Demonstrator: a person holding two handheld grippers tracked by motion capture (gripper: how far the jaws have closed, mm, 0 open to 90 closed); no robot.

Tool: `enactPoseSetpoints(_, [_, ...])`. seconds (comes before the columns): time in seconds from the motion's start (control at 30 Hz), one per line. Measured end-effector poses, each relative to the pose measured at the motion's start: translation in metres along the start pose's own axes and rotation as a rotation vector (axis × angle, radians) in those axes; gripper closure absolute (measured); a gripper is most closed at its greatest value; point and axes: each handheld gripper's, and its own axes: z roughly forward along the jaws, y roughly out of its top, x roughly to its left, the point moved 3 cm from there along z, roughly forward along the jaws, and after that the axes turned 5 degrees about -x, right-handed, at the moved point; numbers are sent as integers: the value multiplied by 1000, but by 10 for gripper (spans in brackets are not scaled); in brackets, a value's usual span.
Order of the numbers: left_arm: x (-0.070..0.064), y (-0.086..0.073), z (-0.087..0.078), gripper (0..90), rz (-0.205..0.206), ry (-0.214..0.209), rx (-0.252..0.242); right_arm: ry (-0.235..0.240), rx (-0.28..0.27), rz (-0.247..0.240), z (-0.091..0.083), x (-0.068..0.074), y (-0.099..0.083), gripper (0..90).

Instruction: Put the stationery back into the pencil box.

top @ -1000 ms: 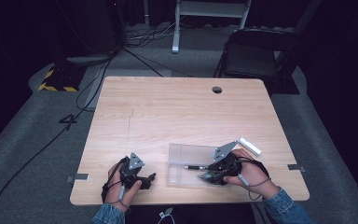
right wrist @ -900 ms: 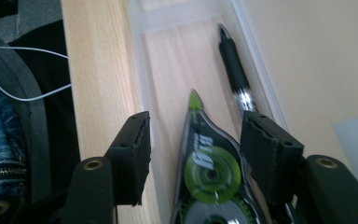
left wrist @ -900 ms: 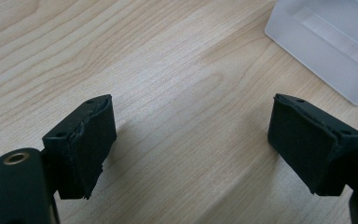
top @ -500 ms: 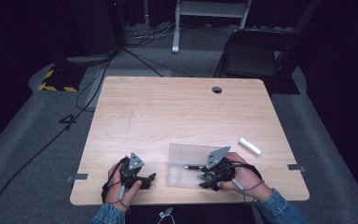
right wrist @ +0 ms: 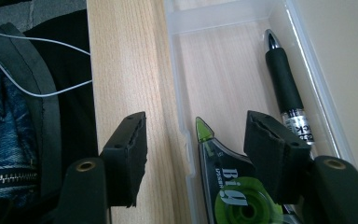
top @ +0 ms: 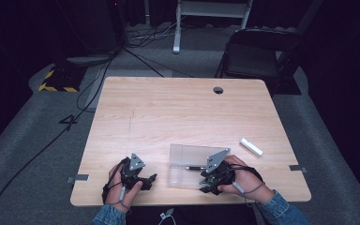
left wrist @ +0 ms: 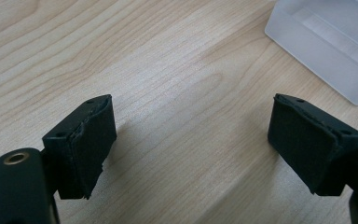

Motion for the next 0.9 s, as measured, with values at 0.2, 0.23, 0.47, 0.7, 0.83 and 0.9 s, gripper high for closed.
enactPoseSetpoints(0.2, [0,0,0,157,2,1,0,0,2,1,-1,1,0,398])
enactPoseSetpoints(0.23, [0,0,0,157,0,0,0,-2,2,1,-1,0,0,398])
enactPoseSetpoints(0.47, [0,0,0,157,0,0,0,-37,-64,-1,-14,-3,5,412])
enactPoseSetpoints(0.7, [0,0,0,157,0,0,0,-100,-136,38,-36,-10,8,428])
enactPoseSetpoints(0.83, [0,0,0,157,1,0,0,-142,-169,70,-49,-16,6,430])
enactPoseSetpoints(0.9, [0,0,0,157,0,0,0,-154,-174,75,-52,-18,6,431])
